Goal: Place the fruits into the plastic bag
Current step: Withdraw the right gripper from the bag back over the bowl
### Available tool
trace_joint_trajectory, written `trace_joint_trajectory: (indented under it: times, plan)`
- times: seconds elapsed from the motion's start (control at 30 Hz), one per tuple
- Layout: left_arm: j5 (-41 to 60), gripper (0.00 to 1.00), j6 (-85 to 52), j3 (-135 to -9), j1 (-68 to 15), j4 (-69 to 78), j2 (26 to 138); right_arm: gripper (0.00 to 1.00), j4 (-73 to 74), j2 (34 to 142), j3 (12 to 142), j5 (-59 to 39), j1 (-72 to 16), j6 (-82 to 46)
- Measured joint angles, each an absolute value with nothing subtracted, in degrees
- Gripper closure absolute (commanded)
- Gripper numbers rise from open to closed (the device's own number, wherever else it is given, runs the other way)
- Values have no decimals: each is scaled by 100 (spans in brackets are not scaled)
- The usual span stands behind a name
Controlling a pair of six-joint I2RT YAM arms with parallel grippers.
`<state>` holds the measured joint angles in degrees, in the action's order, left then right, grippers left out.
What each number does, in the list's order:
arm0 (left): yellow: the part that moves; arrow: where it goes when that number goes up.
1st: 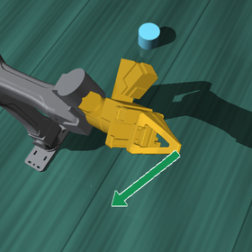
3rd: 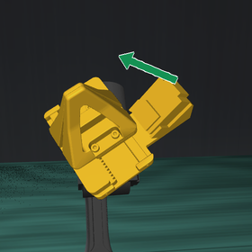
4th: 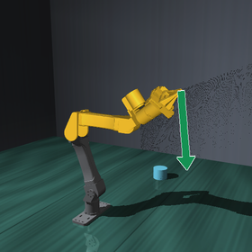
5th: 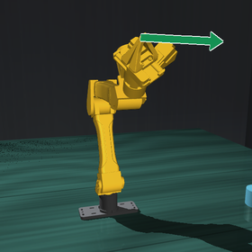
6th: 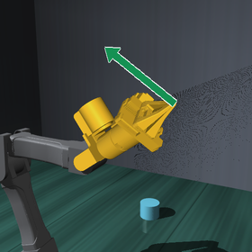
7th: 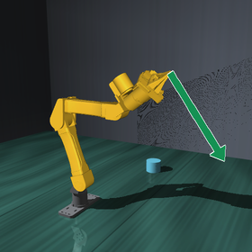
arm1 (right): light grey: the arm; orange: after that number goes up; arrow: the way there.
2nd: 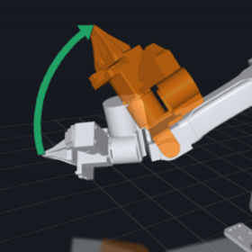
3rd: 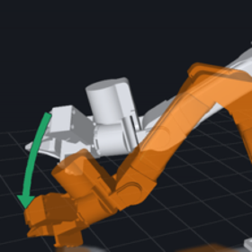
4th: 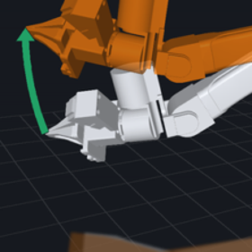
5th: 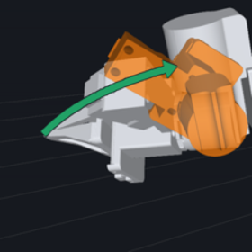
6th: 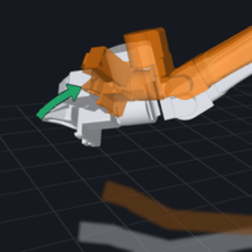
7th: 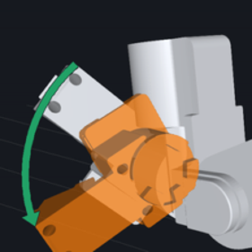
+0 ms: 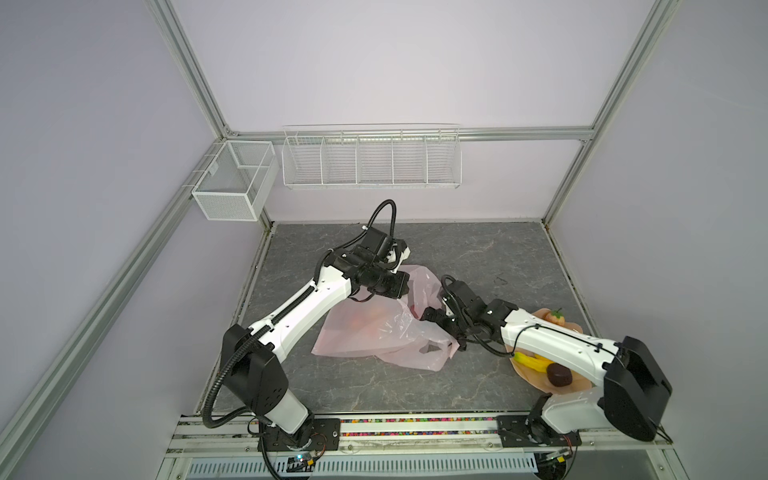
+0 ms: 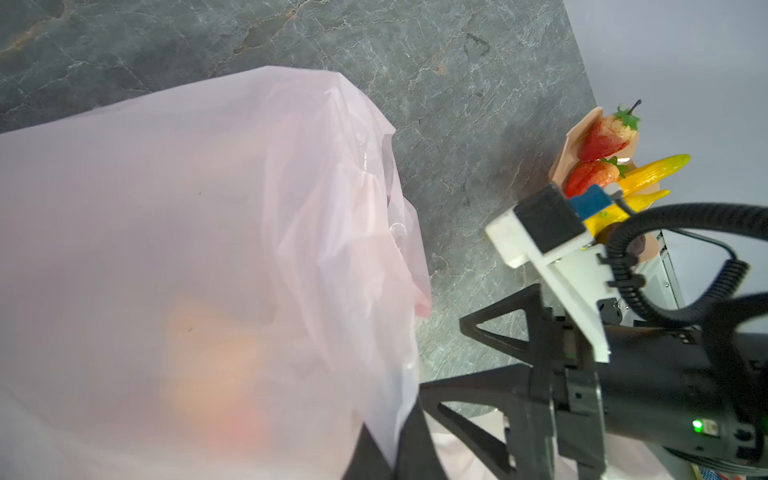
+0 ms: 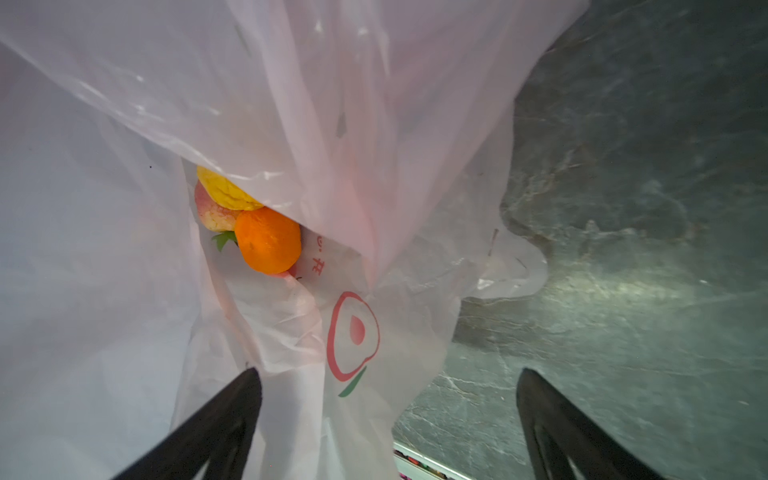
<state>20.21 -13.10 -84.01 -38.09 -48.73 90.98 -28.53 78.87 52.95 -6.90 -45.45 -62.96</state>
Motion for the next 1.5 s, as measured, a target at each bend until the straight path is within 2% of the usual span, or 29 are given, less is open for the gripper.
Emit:
trace_joint_trajectory:
  times: [0.4, 0.63, 0.83, 1.27, 1.5]
  plan:
    - [2062, 100, -1297, -8399, -3809, -4869, 9098, 0, -5059, 6534, 5428, 543, -4300, -6237]
    - [2222, 100, -1299, -8333, -3826, -4849, 9096, 1, -6298, 5505, 5374, 1229, -3739, -6342]
    - [2290, 100, -1282, -8307, -3824, -4849, 9096, 1, -6794, 4895, 5201, 1411, -3146, -6281]
    - [2283, 100, -1280, -8302, -3798, -4847, 9096, 1, -6576, 5120, 5304, 965, -2995, -5916]
    - [2279, 100, -1275, -8219, -3852, -4845, 9052, 1, -6801, 5404, 5992, 1160, -2204, -5511]
